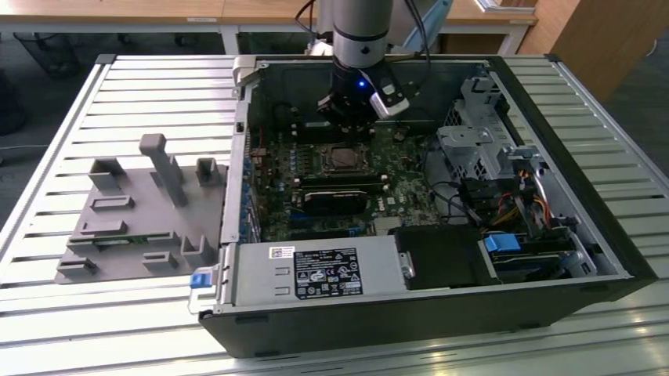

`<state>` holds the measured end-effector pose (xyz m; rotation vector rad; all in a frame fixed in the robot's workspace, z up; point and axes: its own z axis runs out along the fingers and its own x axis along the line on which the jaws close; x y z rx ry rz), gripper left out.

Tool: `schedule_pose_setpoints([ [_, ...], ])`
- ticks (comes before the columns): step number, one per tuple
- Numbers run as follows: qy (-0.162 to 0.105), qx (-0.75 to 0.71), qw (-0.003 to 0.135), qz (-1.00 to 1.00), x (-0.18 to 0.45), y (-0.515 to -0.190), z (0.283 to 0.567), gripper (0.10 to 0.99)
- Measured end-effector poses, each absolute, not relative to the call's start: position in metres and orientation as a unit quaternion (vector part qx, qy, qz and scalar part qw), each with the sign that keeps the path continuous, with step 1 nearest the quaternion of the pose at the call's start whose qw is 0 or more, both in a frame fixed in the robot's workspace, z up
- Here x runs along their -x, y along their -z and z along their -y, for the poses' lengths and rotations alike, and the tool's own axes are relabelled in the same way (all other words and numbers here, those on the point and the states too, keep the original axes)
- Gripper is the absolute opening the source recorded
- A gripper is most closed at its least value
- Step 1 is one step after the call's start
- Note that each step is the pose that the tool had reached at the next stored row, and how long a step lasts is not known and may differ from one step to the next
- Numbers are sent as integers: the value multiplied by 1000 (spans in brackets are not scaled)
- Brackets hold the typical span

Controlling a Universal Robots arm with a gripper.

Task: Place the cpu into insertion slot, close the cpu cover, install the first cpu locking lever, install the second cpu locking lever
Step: 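Install the first cpu locking lever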

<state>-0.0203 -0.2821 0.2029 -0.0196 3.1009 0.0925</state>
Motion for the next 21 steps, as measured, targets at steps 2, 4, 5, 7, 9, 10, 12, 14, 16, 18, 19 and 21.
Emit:
schedule_pose_setpoints([
  [2, -30, 6, 20, -999, 20, -203, 282, 106],
  [4, -30, 6, 20, -999, 20, -202, 282, 106],
  [5, -29, 6, 20, -999, 20, -202, 282, 106],
  [7, -28, 6, 20, -999, 20, -201, 282, 106],
  [9, -25, 6, 20, -999, 20, -201, 282, 106],
  [10, -23, 6, 20, -1000, 20, -200, 282, 106],
  [12, -20, 7, 19, -1000, 20, -199, 282, 106],
  [14, -16, 7, 19, -1000, 20, -198, 282, 106],
  [16, -12, 7, 19, -1000, 20, -197, 282, 106],
  [18, -9, 7, 19, -1000, 20, -197, 282, 106],
  [19, -9, 7, 19, -1000, 20, -196, 282, 106],
  [21, -9, 7, 19, -1000, 20, -196, 282, 106],
])
